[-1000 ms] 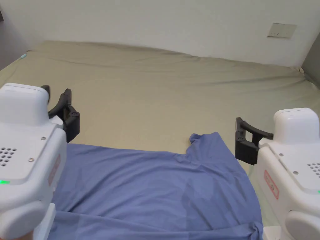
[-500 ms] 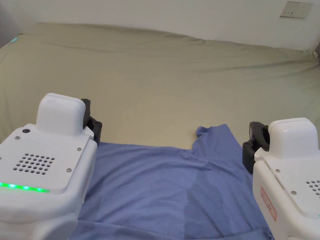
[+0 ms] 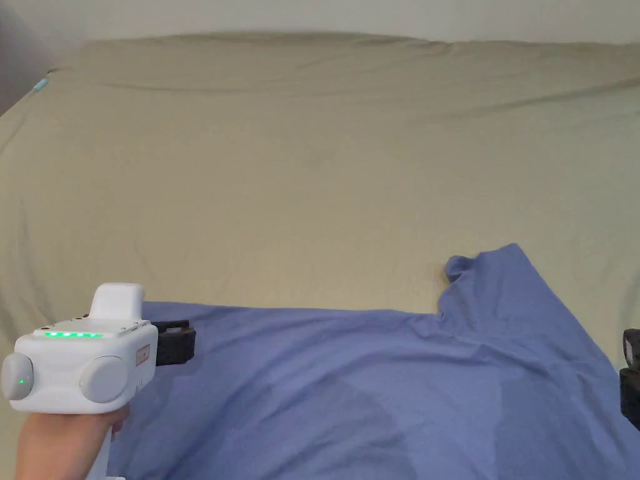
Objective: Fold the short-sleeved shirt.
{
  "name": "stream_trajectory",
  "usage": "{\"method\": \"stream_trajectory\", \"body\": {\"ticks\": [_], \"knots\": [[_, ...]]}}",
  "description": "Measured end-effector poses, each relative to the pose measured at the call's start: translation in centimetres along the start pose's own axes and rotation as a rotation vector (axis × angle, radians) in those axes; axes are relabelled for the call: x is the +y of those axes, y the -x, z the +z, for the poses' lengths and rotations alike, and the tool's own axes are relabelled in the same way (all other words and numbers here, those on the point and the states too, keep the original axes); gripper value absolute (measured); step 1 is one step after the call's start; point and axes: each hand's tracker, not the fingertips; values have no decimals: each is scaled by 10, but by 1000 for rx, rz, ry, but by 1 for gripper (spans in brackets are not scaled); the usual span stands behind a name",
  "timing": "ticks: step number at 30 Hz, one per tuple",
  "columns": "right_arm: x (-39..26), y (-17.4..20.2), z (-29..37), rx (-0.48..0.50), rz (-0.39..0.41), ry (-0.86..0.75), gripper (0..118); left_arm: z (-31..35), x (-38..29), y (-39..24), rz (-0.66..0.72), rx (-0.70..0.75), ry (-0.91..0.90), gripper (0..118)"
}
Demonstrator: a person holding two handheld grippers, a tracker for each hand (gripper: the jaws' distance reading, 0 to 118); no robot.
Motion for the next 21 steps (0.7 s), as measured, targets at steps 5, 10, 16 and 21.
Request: {"method": "stream_trajectory", "body": {"ticks": [5,10,16,21], "knots": [[-14,-20,-17,-25,-14,74,0,-47,15,3,7,31,57,109],[-21,-30,-24,-45,-20,103,0,-37,8,-3,37,-65,52,84],[-19,-37,-43,-26,-45,123,0,-6,4,-22,-88,-20,-8,5],[-7,-44,-70,0,-47,148,0,38,12,-23,-123,-37,-96,4]]}}
